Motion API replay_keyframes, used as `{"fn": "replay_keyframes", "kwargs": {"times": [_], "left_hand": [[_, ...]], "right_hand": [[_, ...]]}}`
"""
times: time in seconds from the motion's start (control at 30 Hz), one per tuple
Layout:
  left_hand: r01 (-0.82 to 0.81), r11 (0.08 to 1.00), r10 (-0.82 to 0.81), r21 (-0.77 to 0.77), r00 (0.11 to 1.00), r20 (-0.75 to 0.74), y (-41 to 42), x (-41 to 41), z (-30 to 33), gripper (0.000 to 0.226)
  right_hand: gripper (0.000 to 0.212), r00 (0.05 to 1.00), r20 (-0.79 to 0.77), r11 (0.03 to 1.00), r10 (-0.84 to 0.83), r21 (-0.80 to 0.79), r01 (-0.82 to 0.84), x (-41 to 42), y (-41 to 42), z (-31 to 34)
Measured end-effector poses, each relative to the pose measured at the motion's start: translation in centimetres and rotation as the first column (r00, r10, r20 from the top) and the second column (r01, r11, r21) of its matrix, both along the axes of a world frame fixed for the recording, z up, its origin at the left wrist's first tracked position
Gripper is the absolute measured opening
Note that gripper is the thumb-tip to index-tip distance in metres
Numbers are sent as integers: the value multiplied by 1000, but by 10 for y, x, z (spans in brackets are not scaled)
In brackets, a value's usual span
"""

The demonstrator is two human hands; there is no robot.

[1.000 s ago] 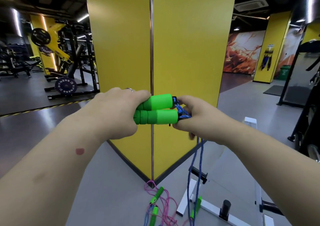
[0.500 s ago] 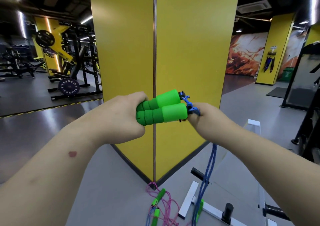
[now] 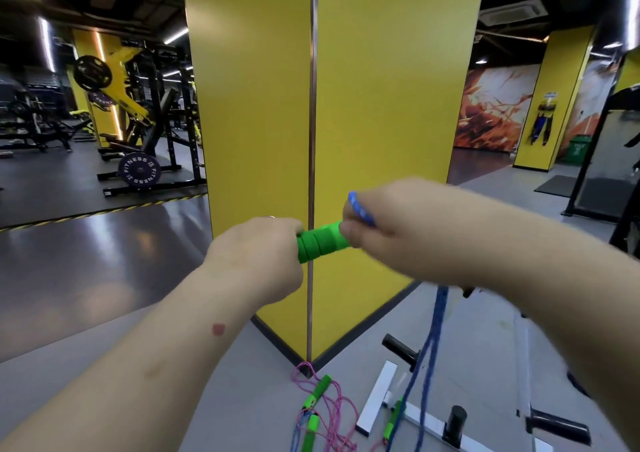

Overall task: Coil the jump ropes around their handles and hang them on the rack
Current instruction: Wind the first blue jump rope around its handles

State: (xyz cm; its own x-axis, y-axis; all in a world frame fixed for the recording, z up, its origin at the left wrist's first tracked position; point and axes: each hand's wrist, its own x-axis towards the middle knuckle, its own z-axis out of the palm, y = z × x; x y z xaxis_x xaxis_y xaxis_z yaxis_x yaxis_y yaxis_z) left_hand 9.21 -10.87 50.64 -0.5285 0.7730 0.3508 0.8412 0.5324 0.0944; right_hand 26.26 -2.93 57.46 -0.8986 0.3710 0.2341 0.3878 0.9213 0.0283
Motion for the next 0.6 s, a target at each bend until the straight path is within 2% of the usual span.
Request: {"fn": "replay_keyframes", "kwargs": {"times": [0.1,0.17,0.23,0.3,0.4,0.47,0.5,0.53,0.6], "left_hand": [[117,990,-124,-75,988,-96,-6,2,5,35],[235,967,-243,-97,966,-84,-11,5,12,41],[337,940,-337,-50,941,-3,-20,11,23,44],[392,918,-397,61,907,139,-28,16,35,46],[416,885,-464,211,828,315,-32,16,39,40],[393,882,-470,260,776,421,-28,11,35,33],[371,887,-461,275,752,471,-25,8,32,31],[342,892,-451,296,724,522,-23,4,28,28],[273,893,-446,357,636,630,-19,-5,22,24]], "right_hand": [[28,987,-149,971,56,-221,-88,3,30,18],[27,967,-245,873,74,-453,-182,1,55,13],[35,943,-325,609,64,-736,-295,-3,78,1],[43,924,-380,249,47,-891,-379,-9,94,-18],[25,896,-443,-234,-33,-868,-438,-20,100,-51],[28,889,-445,-473,-109,-764,-440,-25,97,-67],[27,883,-435,-521,-176,-720,-458,-26,95,-72],[28,868,-429,-529,-251,-690,-494,-27,94,-75],[29,830,-426,-500,-360,-663,-557,-27,87,-76]]}}
